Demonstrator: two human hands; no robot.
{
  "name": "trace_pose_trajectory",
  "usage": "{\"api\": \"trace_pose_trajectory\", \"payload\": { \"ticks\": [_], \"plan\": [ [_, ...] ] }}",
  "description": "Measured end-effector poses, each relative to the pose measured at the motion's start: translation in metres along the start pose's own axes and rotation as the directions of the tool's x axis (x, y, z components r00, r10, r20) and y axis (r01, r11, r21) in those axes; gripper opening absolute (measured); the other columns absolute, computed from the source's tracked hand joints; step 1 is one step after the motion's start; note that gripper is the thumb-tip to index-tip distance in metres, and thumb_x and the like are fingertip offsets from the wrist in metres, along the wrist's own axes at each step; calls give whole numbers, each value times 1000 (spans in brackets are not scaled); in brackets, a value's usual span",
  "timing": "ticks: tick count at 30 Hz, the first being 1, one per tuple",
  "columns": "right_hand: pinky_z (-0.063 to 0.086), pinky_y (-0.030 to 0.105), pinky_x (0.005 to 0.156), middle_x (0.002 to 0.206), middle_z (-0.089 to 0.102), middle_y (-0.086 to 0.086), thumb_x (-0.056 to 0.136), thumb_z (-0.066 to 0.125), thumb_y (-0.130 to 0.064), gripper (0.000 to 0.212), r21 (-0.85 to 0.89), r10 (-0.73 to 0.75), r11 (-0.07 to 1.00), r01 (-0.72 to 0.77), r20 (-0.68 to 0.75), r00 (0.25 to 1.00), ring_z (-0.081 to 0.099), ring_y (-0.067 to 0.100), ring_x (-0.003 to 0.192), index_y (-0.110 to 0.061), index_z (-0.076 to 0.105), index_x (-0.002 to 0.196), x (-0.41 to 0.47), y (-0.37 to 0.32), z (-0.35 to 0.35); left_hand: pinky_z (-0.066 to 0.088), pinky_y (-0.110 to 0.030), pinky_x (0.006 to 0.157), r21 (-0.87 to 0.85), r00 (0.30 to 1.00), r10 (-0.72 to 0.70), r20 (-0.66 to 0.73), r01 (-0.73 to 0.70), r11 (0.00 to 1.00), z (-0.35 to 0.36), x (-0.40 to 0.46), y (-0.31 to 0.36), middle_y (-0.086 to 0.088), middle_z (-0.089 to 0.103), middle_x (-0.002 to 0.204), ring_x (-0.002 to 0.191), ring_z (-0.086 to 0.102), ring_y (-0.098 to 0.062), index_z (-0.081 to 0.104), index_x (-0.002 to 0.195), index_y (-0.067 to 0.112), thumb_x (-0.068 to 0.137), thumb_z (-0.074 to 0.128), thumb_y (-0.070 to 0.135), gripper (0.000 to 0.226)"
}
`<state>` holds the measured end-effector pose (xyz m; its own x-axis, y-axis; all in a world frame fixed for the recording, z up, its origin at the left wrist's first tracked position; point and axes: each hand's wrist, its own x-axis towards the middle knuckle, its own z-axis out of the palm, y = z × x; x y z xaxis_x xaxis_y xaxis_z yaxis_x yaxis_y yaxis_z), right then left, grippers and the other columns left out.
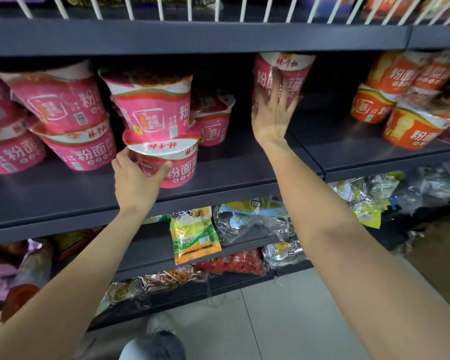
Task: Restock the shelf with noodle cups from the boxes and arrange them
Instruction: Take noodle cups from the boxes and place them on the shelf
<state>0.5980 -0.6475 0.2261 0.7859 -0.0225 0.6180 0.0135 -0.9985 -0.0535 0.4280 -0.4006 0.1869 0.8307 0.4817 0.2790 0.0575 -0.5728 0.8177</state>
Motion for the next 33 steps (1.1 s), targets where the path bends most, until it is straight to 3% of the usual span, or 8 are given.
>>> {"api": "trace_pose_trajectory", "payload": {
  "ticks": [6, 10, 13, 18, 21, 24, 29, 33],
  "plan": [
    [0, 64, 114, 160, -13, 13, 99, 35, -42, 54, -38, 44, 999, -35, 266, 963, -13, 32, 147, -22, 31, 148, 5, 11, 7, 47, -41, 91, -1, 1000, 9, -28, -9, 1000, -1, -4, -1, -9, 40, 136, 119, 52, -25, 34, 137, 8, 75, 75, 45, 83],
    [20, 54, 112, 155, 22, 16, 98, 43, -34, 44, 240, 2, 968, -72, 280, 960, 20, 35, 143, -15, 48, 137, -44, -24, -26, 44, -30, 93, -112, 999, -24, 40, 28, 993, -13, -7, 0, -3, 42, 139, 116, 52, -14, 34, 140, 14, 79, 75, 37, 78],
    [45, 37, 88, 124, 61, 6, 97, 46, -26, 34, 538, -175, 839, 82, 125, 977, 57, 26, 110, -15, 55, 128, -120, -71, -71, 41, -30, 103, -193, 980, -34, 198, 73, 979, -47, -19, -12, 1, 45, 142, 121, 48, -9, 33, 145, 16, 85, 71, 29, 72],
    [48, 23, 59, 83, 72, -10, 93, 44, -30, 29, 804, -449, 551, 225, 58, 892, 67, 8, 73, -20, 65, 110, -242, -166, -127, 46, -21, 95, -65, 990, 23, 141, -14, 998, -158, -73, -70, 14, 69, 104, 100, 61, 5, 60, 121, 25, 92, 62, 25, 29],
    [51, 32, 57, 81, 72, -9, 93, 49, -27, 22, 833, -714, 443, 331, 104, 693, 67, 15, 71, -22, 66, 107, -284, -239, -134, 41, -6, 69, 219, 999, 5, 39, -14, 976, -244, -122, -120, 16, 70, 77, 73, 60, 13, 67, 110, 27, 93, 60, 25, 18],
    [51, 36, 67, 96, 72, -4, 95, 50, -27, 23, 845, -912, 311, 435, 137, 386, 67, 23, 86, -24, 65, 112, -318, -321, -134, 51, -23, 69, 436, 988, -145, -43, 150, 887, -330, -174, -184, 12, 72, 79, 69, 63, 0, 68, 100, 34, 88, 54, 39, 19],
    [43, 30, 76, 103, 70, 1, 93, 55, -21, 23, 921, -994, 109, 374, 91, 64, 63, 22, 95, -23, 69, 111, -381, -474, -132, 48, -33, 81, 538, 812, -512, -279, 574, 617, -425, -247, -313, -4, 70, 106, 98, 65, -25, 69, 111, 15, 84, 71, 28, 30],
    [50, 37, 88, 109, 69, -2, 91, 54, -20, 26, 896, -966, -28, 443, 89, -241, 62, 19, 101, -23, 66, 114, -434, -594, -98, 38, -38, 105, 514, 683, -675, -279, 700, 496, -437, -270, -400, -13, 54, 132, 126, 46, -29, 54, 132, 14, 79, 72, 44, 63]
  ]
}}
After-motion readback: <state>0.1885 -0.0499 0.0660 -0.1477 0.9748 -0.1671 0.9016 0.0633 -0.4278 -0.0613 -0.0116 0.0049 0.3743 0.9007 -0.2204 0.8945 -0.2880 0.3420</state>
